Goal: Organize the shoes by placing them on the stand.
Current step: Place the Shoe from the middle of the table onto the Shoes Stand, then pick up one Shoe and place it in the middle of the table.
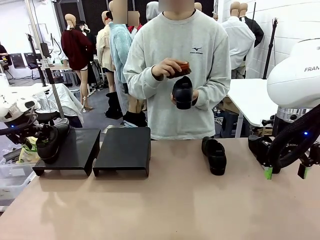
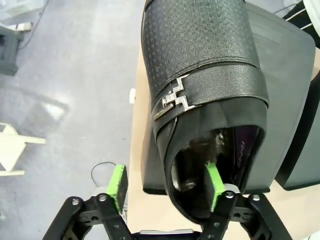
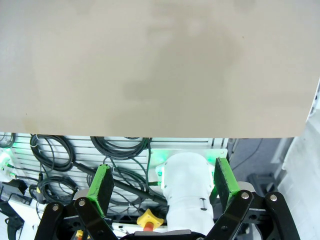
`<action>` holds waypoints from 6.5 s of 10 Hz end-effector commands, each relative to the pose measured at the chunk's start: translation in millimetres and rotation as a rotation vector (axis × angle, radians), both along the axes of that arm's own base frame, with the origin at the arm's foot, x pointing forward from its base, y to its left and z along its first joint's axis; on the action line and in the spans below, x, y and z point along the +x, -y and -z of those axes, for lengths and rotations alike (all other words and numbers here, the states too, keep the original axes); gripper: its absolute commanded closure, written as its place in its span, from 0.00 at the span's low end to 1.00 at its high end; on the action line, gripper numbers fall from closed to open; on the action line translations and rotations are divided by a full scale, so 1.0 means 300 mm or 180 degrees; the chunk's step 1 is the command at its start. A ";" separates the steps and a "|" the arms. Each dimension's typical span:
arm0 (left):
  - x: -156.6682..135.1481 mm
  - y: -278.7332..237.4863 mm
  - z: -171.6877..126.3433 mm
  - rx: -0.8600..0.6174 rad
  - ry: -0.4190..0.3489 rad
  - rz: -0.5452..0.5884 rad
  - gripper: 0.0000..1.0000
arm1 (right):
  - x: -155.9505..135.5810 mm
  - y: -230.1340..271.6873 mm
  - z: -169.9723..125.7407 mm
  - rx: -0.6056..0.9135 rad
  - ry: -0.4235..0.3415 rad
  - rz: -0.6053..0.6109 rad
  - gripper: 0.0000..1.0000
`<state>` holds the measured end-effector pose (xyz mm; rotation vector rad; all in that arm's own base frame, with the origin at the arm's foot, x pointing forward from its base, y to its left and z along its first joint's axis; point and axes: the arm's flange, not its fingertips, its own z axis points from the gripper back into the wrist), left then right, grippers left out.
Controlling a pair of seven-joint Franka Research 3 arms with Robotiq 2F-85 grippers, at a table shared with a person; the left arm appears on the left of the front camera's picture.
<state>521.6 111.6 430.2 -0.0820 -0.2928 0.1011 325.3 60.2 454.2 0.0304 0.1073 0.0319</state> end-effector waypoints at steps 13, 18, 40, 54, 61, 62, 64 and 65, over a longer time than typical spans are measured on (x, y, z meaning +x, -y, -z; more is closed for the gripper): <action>-0.101 0.073 -0.111 -0.0046 0.0206 0.0134 0.00 | 0.012 -0.002 -0.005 0.0025 -0.0008 -0.0012 0.00; -0.467 0.338 -0.323 -0.0121 0.0033 0.0604 0.00 | 0.012 -0.002 -0.005 0.0025 -0.0008 -0.0012 0.00; -0.698 0.763 -0.206 -0.0304 -0.0152 0.0530 0.00 | 0.389 0.125 -0.013 0.0330 0.0060 -0.0993 0.00; -0.698 0.763 -0.206 -0.0304 -0.0152 0.0530 0.00 | 0.742 0.189 0.095 0.0360 -0.0072 -0.0957 0.00; -0.698 0.763 -0.206 -0.0304 -0.0152 0.0530 0.00 | 0.760 0.183 0.096 0.0342 -0.0001 -0.0954 0.00; -0.698 0.763 -0.206 -0.0304 -0.0152 0.0530 0.00 | 0.786 0.184 0.100 0.0336 0.0117 -0.0942 0.00; -0.698 0.763 -0.206 -0.0304 -0.0152 0.0530 0.00 | 0.850 0.178 0.117 0.0205 0.0274 -0.0900 0.00; -0.698 0.763 -0.206 -0.0304 -0.0152 0.0530 0.00 | 0.877 0.179 0.133 0.0215 0.0321 -0.0933 0.00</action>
